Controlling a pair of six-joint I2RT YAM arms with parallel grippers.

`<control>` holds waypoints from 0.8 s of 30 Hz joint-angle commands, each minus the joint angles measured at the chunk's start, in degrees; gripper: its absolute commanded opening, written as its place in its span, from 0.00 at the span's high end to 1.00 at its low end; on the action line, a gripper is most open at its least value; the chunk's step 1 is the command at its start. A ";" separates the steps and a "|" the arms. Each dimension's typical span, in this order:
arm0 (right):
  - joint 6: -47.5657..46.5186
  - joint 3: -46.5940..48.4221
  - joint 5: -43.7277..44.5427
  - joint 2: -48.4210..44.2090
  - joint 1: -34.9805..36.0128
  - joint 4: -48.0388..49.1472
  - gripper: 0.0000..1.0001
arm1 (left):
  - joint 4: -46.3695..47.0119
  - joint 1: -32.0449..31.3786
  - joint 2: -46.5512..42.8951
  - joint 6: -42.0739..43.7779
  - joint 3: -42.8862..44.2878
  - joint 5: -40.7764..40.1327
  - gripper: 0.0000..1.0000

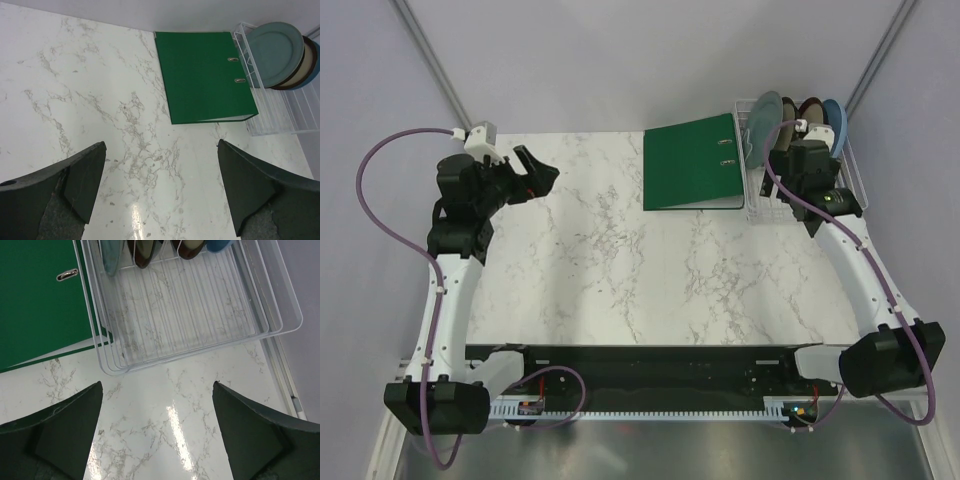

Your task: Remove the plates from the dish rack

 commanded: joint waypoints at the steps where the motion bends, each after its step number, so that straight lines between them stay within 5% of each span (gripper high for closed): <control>1: 0.96 5.35 2.23 2.24 0.10 -1.48 0.02 | 0.14 0.02 -2.17 4.93 0.32 -2.61 0.00; 13: -0.87 21.86 6.19 19.35 -0.51 -6.06 0.02 | -1.00 0.02 2.31 2.83 2.25 -0.06 0.00; 24: -2.36 52.71 5.68 43.45 -2.09 -7.29 0.05 | 1.46 0.02 8.99 0.10 0.85 3.27 0.00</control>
